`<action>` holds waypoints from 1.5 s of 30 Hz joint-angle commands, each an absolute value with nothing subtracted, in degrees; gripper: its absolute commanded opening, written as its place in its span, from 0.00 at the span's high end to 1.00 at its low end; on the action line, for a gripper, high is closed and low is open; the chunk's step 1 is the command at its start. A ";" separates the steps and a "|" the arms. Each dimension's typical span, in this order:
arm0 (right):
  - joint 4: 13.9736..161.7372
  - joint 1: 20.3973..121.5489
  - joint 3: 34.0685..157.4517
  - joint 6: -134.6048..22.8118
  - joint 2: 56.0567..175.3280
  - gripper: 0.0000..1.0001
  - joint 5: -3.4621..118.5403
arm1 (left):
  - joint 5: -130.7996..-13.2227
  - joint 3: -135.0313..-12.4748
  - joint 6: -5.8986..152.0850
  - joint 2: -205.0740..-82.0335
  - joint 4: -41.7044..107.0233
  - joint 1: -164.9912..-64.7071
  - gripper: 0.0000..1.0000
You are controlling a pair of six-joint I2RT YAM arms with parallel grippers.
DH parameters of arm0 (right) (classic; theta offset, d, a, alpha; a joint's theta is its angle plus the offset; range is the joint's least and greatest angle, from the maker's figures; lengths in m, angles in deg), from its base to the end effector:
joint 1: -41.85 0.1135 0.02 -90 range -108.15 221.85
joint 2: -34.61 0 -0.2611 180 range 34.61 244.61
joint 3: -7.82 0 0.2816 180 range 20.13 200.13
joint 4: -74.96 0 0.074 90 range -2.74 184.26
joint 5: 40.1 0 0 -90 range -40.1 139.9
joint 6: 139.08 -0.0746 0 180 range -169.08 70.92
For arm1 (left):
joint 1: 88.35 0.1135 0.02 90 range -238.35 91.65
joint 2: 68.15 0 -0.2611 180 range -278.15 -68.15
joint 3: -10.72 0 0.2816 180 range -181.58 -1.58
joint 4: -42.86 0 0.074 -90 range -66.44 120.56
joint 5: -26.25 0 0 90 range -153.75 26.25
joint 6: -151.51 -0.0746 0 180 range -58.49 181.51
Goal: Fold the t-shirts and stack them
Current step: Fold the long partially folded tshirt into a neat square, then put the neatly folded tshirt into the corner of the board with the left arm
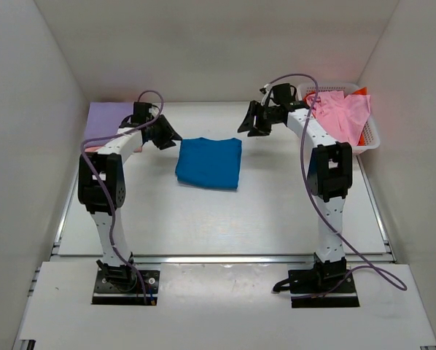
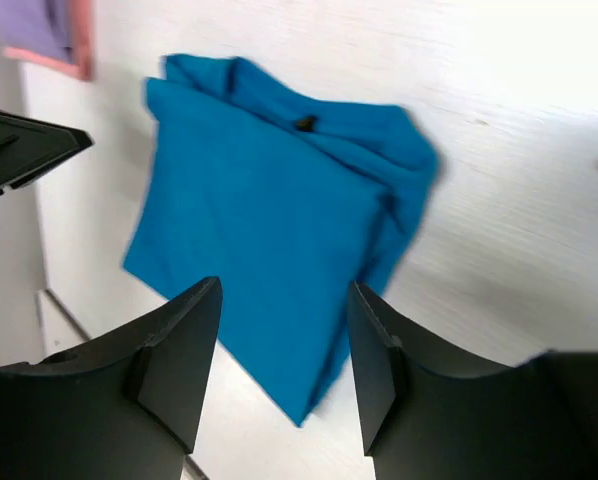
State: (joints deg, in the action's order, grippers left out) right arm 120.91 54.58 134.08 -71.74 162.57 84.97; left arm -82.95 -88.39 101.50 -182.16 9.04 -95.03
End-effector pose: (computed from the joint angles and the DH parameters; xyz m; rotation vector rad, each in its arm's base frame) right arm 0.5300 0.1637 0.2112 -0.0860 2.4466 1.0176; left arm 0.4875 -0.0818 0.1710 -0.5646 2.4435 -0.7621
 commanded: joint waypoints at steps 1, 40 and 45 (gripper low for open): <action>124.44 54.68 135.54 -69.39 161.09 0.49 81.46 | -84.77 -86.94 99.93 -180.39 12.18 -95.20 0.54; 111.61 50.37 97.47 -72.73 126.72 0.65 86.55 | -59.82 -112.38 78.57 -200.77 -25.67 -104.87 1.00; 111.52 50.55 96.42 -72.72 125.41 0.67 87.69 | -51.72 -123.48 75.23 -200.33 -28.85 -101.28 1.00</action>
